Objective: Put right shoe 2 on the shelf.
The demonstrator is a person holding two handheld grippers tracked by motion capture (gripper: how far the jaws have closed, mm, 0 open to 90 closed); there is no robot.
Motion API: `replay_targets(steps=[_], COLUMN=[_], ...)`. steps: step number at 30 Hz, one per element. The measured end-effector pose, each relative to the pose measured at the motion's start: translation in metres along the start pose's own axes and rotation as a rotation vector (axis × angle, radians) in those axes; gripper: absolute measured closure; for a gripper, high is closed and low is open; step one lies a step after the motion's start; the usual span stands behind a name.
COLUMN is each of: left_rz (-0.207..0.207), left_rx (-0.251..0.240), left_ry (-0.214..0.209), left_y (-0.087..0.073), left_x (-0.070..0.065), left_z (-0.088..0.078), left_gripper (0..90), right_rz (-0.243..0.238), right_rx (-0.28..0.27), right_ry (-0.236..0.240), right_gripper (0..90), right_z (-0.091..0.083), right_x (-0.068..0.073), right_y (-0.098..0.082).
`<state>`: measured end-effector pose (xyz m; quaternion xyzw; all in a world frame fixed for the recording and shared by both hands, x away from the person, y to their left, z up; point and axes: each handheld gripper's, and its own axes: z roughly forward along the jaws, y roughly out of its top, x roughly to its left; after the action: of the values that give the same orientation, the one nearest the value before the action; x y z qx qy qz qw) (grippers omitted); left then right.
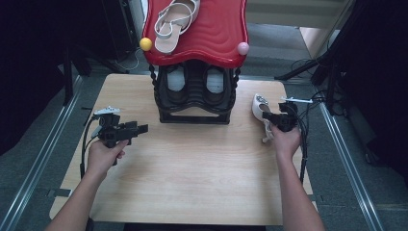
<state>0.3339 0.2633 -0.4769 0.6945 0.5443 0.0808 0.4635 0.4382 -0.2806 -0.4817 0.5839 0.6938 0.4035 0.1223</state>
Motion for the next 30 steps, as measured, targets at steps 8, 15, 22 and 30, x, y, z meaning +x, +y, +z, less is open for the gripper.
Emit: replay_targets(steps=[8,15,22,30], left_rz=[0.001,0.002,0.003,0.007], left_rx=[0.004,0.007,0.008,0.008], left_ry=[0.002,-0.003,-0.002,-0.010], left_y=[0.000,0.000,-0.001,-0.001], left_x=[0.000,-0.001,-0.001,-0.003], left_z=[0.001,0.001,0.002,0.002], left_gripper=[37.9,37.9,37.8,37.9], right_rz=[0.046,0.093,0.136,0.132], right_rx=[-0.017,-0.036,-0.066,-0.077], right_ry=[0.057,0.119,0.181,0.188], right_gripper=[87.9,88.0,88.0,87.9], right_z=[-0.008,-0.010,-0.022,-0.035], right_x=[-0.001,0.003,0.008,0.018], right_y=[0.006,0.009,0.019,0.045])
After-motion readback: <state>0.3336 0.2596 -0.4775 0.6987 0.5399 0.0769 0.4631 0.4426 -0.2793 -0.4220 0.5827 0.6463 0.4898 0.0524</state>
